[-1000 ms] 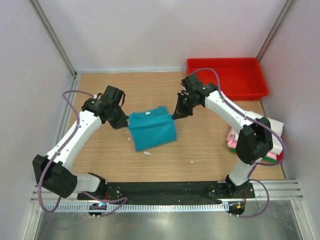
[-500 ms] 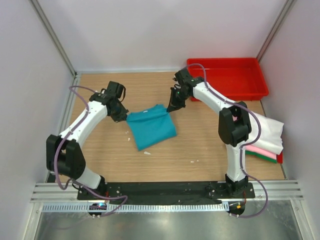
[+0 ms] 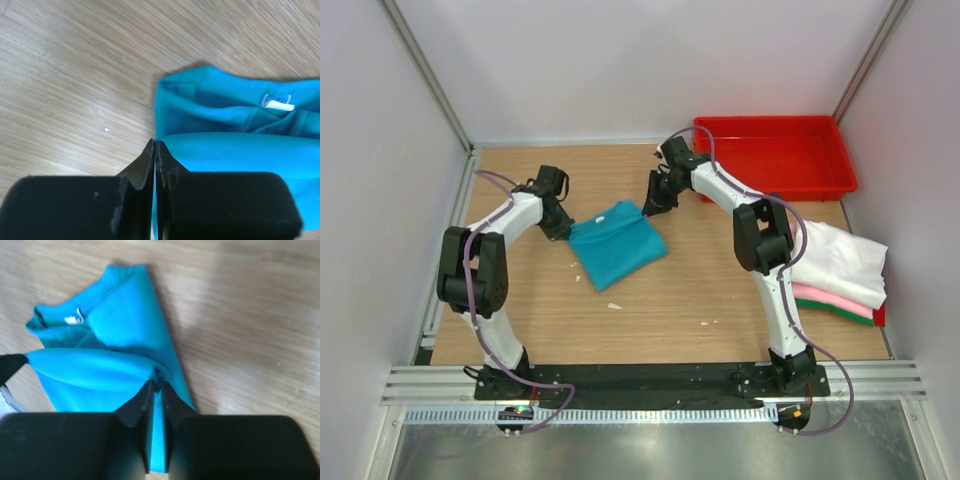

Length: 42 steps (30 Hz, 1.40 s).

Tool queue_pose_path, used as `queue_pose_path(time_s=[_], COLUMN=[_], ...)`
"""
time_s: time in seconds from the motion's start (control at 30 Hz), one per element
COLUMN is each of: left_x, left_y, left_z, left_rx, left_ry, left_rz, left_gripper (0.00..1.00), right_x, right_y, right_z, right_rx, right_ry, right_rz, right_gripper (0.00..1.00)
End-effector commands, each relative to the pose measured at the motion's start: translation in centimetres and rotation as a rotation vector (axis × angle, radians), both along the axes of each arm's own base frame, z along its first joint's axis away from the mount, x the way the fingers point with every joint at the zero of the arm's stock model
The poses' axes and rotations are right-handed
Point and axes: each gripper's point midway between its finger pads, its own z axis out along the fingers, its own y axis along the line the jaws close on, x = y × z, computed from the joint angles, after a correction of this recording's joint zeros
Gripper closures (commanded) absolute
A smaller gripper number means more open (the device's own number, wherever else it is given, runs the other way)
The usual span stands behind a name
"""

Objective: Fold and stack the t-shirts
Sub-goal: Fold the tshirt

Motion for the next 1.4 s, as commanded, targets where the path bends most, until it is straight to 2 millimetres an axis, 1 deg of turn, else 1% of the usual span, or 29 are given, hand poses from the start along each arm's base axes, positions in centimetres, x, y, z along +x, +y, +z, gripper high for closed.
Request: queue_pose_path(time_s=[0.0,0.03,0.1,0.17,0.2,0.23,0.27,0.33,0.4,0.47,0.5,0.57,0.6,0.63,0.7,0.73,0.8,0.87,0.9,0.93,0.97,1.0,1.07,1.1,1.13,1.2,1.23,1.3,1.37], left_x=[1.5,1.8,2.1,2.3,2.4,2.5,2.3,2.6,2.6,3.6,3.8,4.4,4.4,4.1,3.9,4.1,3.7,4.1,4.3,4.6,5.1,5.4,6.2,6.5,6.9,7.5,8.1,8.8,9.2], left_y=[1.7,1.8,2.0,2.5,2.3,2.4,2.4,2.6,1.9,0.8,-0.3,-2.8,-4.3,-6.5,-10.7,-12.4,-15.6,-17.4,-18.5,-19.0,-19.5,-20.0,-20.5,-20.6,-20.6,-20.7,-20.4,-20.4,-20.5], left_z=[0.1,0.1,0.2,0.7,1.3,1.7,2.0,4.0,6.2,10.9,12.5,16.9,18.0,18.9,19.4,18.4,17.9,17.1,15.7,15.3,15.2,13.8,13.1,12.6,11.1,10.2,8.8,7.9,6.1], left_rx=[0.048,0.043,0.039,0.033,0.02,0.018,0.021,0.024,-0.004,-0.049,-0.065,-0.119,-0.153,-0.171,-0.23,-0.246,-0.271,-0.287,-0.295,-0.302,-0.314,-0.316,-0.312,-0.305,-0.295,-0.275,-0.246,-0.239,-0.233], left_ry=[-0.045,-0.049,-0.055,-0.066,-0.081,-0.091,-0.089,-0.128,-0.168,-0.303,-0.355,-0.49,-0.518,-0.538,-0.548,-0.535,-0.526,-0.522,-0.501,-0.501,-0.515,-0.492,-0.489,-0.484,-0.458,-0.452,-0.437,-0.433,-0.403], left_rz=[0.005,0.005,0.011,0.025,0.02,0.017,0.011,0.009,-0.028,-0.073,-0.125,-0.212,-0.267,-0.337,-0.461,-0.508,-0.587,-0.616,-0.634,-0.636,-0.637,-0.643,-0.647,-0.648,-0.645,-0.649,-0.629,-0.622,-0.618], left_gripper=[1.0,0.98,0.96,0.86,0.73,0.35,0.2,0.0,0.0,0.0,0.01,0.02,0.03,0.04,0.08,0.11,0.17,0.24,0.3,0.42,0.47,0.51,0.64,0.68,0.74,0.78,0.8,0.83,0.85], right_x=[3.7,3.9,4.1,4.0,3.9,3.7,3.4,2.4,0.9,0.3,-0.7,-1.4,-2.1,-2.5,-3.5,-4.0,-4.4,-4.8,-5.2,-5.1,-5.5,-5.5,-5.8,-6.2,-6.3,-6.6,-6.8,-7.0,-7.1], right_y=[0.4,0.5,0.8,1.1,1.1,1.0,0.8,0.4,-0.5,-1.7,-2.5,-3.7,-4.6,-5.0,-6.2,-6.9,-8.4,-10.0,-10.8,-11.9,-12.5,-13.6,-14.8,-15.1,-15.4,-15.9,-15.9,-16.0,-15.9], right_z=[4.1,5.1,6.7,9.2,10.0,10.7,12.2,12.0,12.3,12.5,12.7,12.7,13.0,13.1,12.7,13.5,13.0,13.5,13.3,13.3,13.7,13.4,14.2,13.8,13.9,13.7,13.6,13.2,13.1], right_rx=[0.06,0.073,0.096,0.134,0.142,0.141,0.149,0.141,0.129,0.09,0.073,0.038,0.017,0.009,-0.031,-0.04,-0.089,-0.13,-0.154,-0.192,-0.195,-0.231,-0.232,-0.239,-0.241,-0.25,-0.252,-0.258,-0.254], right_ry=[-0.158,-0.182,-0.219,-0.262,-0.273,-0.284,-0.306,-0.29,-0.282,-0.292,-0.296,-0.299,-0.306,-0.308,-0.298,-0.31,-0.307,-0.322,-0.317,-0.327,-0.324,-0.327,-0.345,-0.339,-0.343,-0.342,-0.34,-0.325,-0.32], right_rz=[0.003,0.008,0.012,0.029,0.033,0.036,0.037,0.038,0.023,-0.023,-0.04,-0.072,-0.097,-0.103,-0.13,-0.144,-0.181,-0.223,-0.241,-0.275,-0.286,-0.319,-0.348,-0.352,-0.355,-0.359,-0.356,-0.351,-0.342], right_gripper=[0.75,0.64,0.56,0.44,0.39,0.31,0.28,0.25,0.23,0.2,0.17,0.12,0.07,0.01,0.01,0.0,0.0,0.0,0.0,0.0,0.0,0.0,0.0,0.0,0.0,0.0,0.01,0.0,0.0])
